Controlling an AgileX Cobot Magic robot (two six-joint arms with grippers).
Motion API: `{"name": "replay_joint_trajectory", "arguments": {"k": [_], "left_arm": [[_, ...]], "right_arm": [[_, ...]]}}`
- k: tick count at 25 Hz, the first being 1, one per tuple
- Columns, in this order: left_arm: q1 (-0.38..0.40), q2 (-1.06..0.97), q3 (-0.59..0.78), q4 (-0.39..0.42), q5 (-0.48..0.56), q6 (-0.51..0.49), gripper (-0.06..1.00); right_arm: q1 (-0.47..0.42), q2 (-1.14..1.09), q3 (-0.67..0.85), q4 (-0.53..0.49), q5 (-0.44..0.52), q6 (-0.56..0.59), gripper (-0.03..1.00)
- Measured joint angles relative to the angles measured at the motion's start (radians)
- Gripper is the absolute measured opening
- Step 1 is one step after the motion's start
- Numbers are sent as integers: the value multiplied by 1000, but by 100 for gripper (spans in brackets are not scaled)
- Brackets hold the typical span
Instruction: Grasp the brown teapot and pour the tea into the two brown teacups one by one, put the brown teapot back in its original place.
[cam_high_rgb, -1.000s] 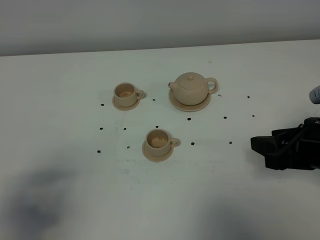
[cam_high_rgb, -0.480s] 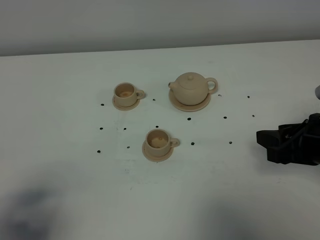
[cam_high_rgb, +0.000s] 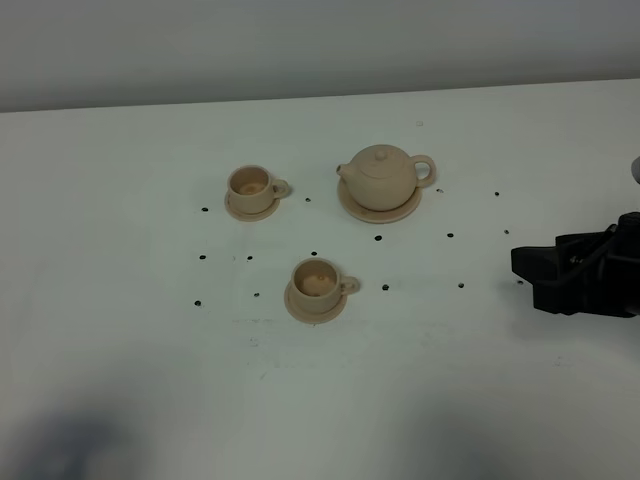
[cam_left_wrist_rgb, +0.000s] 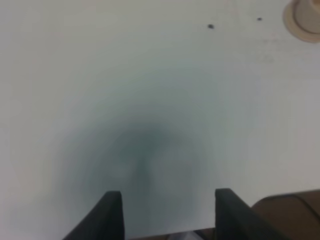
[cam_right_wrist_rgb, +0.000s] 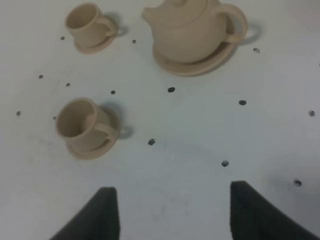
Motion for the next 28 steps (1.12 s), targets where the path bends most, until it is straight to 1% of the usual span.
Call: {"name": "replay_joint_trajectory", "arguments": {"k": [9,22,24,26,28], "left_arm": [[0,-9,3,-37,-4,45,40],[2,-9,3,-37,-6,50,40],[24,-9,3,-45,-6,50,40],[65,-9,4,-48,-6,50,40],[123,-9,4,-48,-6,50,40]], "right_arm": [[0,0,0,0,-3,0,49],[0,1,-24,16,-5,-12,49],[0,1,-36,17,-4,-12,49],[0,1,-42,18,-3,-12,49],[0,1,-45,18,-2,-12,49]]}}
